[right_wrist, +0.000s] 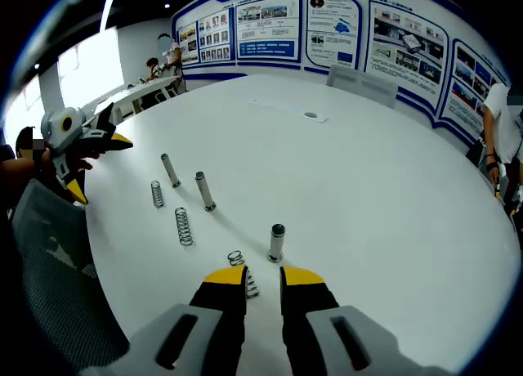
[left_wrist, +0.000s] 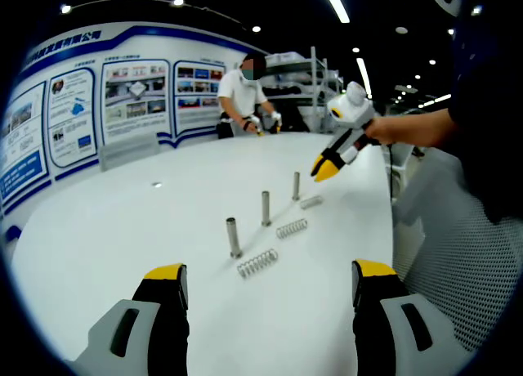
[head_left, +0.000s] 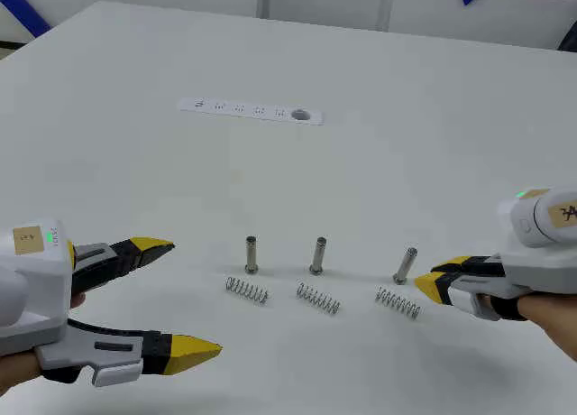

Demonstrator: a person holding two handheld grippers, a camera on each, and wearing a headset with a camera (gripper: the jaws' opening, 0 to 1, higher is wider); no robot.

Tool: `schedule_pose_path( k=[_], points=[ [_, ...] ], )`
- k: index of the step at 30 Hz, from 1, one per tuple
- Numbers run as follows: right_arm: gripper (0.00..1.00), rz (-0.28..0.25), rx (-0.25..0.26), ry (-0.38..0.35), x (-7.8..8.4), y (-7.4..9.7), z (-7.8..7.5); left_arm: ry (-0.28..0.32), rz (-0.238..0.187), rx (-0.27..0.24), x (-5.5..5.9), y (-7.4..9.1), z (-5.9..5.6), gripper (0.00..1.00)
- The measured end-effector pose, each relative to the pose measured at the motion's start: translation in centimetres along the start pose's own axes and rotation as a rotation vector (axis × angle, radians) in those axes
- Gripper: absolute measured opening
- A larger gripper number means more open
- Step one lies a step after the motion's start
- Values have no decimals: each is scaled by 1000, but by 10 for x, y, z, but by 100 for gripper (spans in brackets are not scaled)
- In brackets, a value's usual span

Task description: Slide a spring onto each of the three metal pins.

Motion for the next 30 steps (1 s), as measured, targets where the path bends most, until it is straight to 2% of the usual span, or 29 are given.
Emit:
schedule_pose_path(
  k=[7,12,19,23,25,30],
  points=[
    [16,5,-60,50,-4,-10,15,-1,0,3,0,-2,-1,84],
    [16,33,-90,121,-8,-20,26,1,1,0,0,-1,-1,84],
    [16,71,-114,200,-13,-38,30,8,2,-7,3,1,0,83],
    [16,124,-122,256,-10,-48,30,13,3,-9,4,1,-1,83],
    [16,133,-119,284,-9,-49,31,15,2,-9,4,1,-1,83],
    [16,155,-135,307,-8,-55,31,20,4,-14,6,3,-1,83]
  ],
)
Point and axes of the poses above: the centre of the closed fingertips' face, and the gripper's own axes: y roughly backward along the fingers, z roughly to its left, x roughly out of its underside, the point moved 9 cm from there along y, roughly backward along the fingers, and after that the axes turned 9 degrees about x, right-handed, at the moved point
